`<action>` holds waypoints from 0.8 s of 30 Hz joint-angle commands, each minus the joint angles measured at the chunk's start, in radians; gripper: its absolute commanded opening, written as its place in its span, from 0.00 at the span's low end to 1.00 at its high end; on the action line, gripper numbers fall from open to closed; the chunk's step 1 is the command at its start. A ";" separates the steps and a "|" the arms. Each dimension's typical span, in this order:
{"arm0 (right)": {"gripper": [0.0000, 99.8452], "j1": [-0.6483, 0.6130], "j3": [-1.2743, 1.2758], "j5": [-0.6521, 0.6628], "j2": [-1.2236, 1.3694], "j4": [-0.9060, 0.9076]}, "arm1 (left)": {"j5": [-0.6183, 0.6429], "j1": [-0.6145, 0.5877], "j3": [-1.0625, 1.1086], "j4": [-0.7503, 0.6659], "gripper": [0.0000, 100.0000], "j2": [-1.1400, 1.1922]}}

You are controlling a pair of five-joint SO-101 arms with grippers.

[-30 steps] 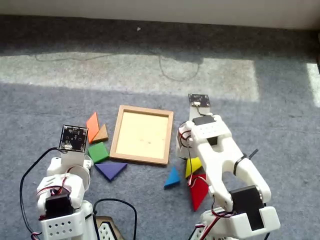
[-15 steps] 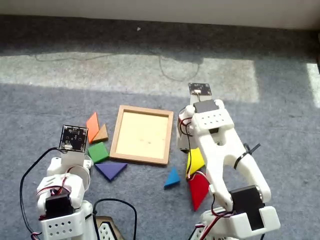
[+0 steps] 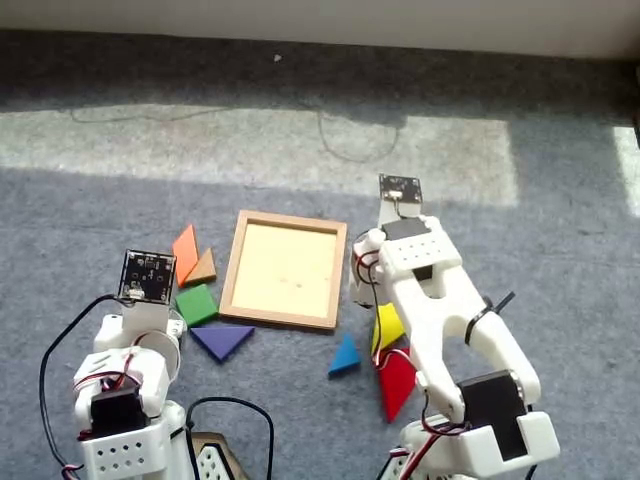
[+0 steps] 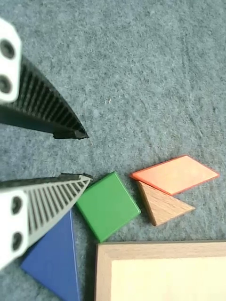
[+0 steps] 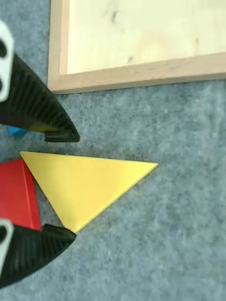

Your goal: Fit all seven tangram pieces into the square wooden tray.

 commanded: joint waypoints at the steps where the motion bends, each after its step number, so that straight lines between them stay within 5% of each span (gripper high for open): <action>1: 0.28 0.028 -0.004 -0.011 -0.004 -0.002 | -0.011 -0.010 -0.004 -0.002 0.15 -0.036; 6: 0.35 0.036 0.001 -0.006 -0.004 0.024 | -0.011 -0.010 -0.004 -0.002 0.15 -0.036; 24: 0.34 0.030 -0.002 -0.006 0.208 -0.042 | -0.011 -0.010 -0.004 0.000 0.15 -0.036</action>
